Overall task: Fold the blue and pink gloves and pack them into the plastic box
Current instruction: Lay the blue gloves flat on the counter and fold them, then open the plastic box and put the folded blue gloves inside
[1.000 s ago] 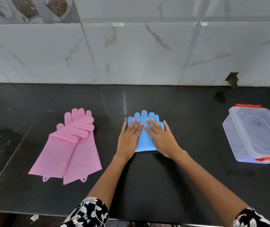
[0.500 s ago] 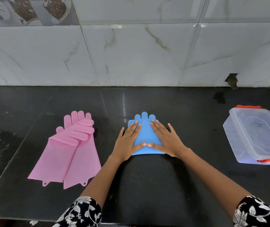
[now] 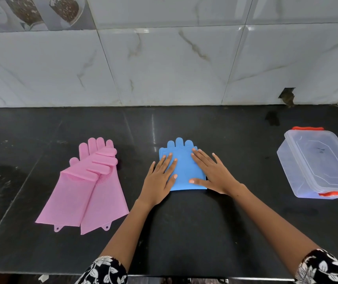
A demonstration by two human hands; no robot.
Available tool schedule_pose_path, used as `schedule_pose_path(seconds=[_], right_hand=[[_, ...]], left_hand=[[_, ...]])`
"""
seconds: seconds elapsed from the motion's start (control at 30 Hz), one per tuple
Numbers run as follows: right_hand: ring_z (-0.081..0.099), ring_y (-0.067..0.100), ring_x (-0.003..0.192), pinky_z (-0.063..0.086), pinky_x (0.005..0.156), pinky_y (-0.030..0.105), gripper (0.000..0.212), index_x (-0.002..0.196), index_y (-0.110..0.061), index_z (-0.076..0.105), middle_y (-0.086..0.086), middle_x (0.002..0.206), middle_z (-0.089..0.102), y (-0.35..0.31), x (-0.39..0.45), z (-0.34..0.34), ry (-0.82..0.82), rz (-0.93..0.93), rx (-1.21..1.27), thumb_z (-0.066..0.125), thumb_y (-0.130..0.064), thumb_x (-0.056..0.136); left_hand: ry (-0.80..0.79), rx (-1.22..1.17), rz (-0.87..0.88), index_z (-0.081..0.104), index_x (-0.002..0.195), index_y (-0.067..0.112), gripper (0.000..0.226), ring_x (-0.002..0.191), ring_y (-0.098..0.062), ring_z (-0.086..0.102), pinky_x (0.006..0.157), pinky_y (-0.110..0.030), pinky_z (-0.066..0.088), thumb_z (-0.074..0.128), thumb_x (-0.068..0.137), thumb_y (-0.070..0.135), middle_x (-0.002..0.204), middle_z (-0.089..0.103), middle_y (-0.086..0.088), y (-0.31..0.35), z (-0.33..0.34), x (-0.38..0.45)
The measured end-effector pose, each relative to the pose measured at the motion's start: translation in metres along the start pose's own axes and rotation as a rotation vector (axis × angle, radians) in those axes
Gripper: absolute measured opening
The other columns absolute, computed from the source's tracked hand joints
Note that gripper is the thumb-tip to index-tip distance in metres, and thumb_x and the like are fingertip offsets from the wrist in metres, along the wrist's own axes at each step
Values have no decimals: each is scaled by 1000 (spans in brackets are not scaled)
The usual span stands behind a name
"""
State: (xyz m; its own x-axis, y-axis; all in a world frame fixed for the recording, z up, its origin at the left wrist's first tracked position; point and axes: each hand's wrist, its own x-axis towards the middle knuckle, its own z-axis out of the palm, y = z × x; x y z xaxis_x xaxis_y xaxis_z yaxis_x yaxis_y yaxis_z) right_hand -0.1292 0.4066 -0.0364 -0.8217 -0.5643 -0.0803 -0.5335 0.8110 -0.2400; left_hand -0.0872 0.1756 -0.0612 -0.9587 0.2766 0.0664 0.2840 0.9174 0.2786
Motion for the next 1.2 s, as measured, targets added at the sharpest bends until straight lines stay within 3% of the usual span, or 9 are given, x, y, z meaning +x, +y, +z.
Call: schedule_pose_path(seconds=[0.17, 0.37, 0.5, 0.67, 0.8, 0.97, 1.2], right_hand=[[-14, 4, 143, -7, 117, 39, 82, 150, -23, -1, -10, 157, -11, -3, -3, -3, 57, 12, -20, 13, -71, 86], [-5, 7, 145, -2, 118, 37, 65, 150, -20, 9, -7, 158, -1, -16, -4, -6, 128, 53, -24, 13, -54, 95], [21, 13, 144, 13, 117, 37, 47, 141, -16, 39, -2, 155, 27, -26, -9, -15, 262, 113, 33, 31, -37, 100], [56, 19, 120, 36, 108, 39, 27, 116, -11, 65, 3, 128, 62, -37, -33, -37, 460, 271, 170, 50, -22, 95], [62, 22, 112, 45, 101, 44, 25, 112, -7, 67, 7, 120, 66, -26, -75, -63, 642, 411, 143, 57, -17, 92], [58, 24, 116, 43, 104, 40, 30, 116, -9, 65, 8, 126, 63, 28, -142, -95, 703, 715, 74, 56, -25, 93], [45, 26, 130, 26, 113, 45, 63, 134, -14, 46, 8, 140, 50, 98, -194, -99, 451, 891, -23, 51, -56, 87]], left_hand=[[62, 49, 3, 15, 149, 23, 52, 145, -11, -3, 117, -32, -5, 27, 101, 40, 158, 6, 4, 6, -9, 1], [165, 8, -23, 21, 148, 18, 50, 146, -14, 6, 117, -28, -4, 27, 101, 34, 158, 14, 0, 25, -20, -4], [205, -85, -45, 40, 141, 14, 43, 142, -18, 26, 117, -28, 9, 34, 101, 28, 152, 33, -4, 38, -33, -6], [279, -158, 32, 53, 130, 10, 36, 124, -21, 52, 106, -36, 38, 46, 97, 24, 138, 53, -8, 74, -54, -10], [233, -183, 196, 51, 132, 12, 37, 131, -20, 45, 109, -32, 32, 44, 98, 25, 141, 49, -6, 115, -57, -2], [119, -134, 397, 41, 139, 17, 42, 142, -16, 27, 115, -29, 10, 35, 101, 32, 151, 36, -2, 184, -46, 41], [-32, 3, 512, 20, 148, 24, 54, 146, -15, 5, 118, -36, 2, 20, 99, 45, 158, 15, 1, 270, -13, 121]])
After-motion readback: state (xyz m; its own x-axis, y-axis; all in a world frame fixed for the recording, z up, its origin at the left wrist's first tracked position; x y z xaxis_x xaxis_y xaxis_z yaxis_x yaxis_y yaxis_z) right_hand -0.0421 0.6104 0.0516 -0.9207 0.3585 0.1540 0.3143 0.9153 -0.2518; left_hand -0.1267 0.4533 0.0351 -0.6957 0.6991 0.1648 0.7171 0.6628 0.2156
